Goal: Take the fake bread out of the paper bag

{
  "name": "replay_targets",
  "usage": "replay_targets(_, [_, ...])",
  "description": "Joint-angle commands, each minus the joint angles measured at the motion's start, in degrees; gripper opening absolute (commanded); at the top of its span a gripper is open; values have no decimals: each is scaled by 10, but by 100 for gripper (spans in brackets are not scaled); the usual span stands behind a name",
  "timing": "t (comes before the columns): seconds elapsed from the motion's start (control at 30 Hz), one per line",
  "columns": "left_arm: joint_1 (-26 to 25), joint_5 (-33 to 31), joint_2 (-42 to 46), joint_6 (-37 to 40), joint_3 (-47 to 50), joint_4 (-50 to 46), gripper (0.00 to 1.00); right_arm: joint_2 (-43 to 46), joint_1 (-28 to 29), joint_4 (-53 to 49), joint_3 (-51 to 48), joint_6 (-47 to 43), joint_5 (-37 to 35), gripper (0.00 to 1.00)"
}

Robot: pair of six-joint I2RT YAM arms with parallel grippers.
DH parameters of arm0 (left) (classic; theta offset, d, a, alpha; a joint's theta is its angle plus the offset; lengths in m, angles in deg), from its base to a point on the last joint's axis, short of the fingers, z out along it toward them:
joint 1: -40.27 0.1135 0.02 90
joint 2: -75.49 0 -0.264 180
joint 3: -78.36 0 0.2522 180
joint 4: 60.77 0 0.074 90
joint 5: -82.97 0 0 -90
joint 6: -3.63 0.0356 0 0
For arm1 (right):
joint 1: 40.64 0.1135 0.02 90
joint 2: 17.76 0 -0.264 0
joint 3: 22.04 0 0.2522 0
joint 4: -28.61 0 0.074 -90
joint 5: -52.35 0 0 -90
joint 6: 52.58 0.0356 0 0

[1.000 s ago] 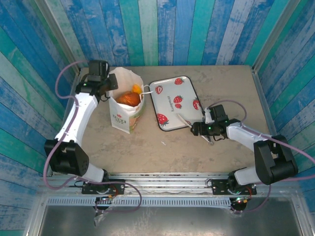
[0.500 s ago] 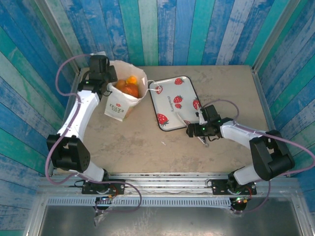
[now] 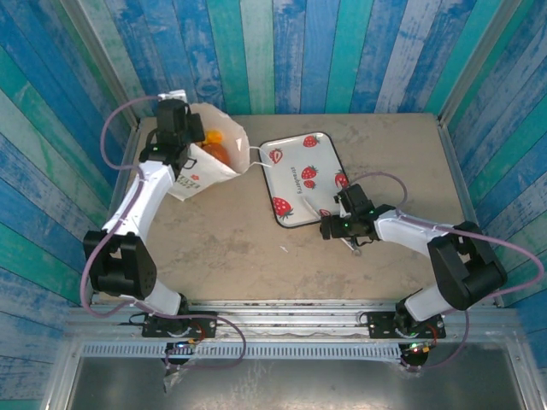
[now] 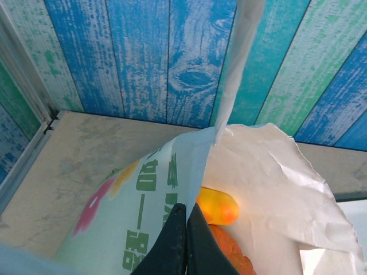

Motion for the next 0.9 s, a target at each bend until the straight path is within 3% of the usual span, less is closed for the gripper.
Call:
replay_targets(0.0, [0, 22, 1, 1, 1, 68, 0, -19, 10, -17, -6, 23, -2, 100])
replay_targets(0.3, [-1, 67, -9, -36, -23, 68, 0, -14, 25, -56, -20, 50, -18, 100])
replay_targets(0.87, [-18, 139, -19, -10, -11, 105, 0, -28, 84, -58, -15, 92, -64, 100])
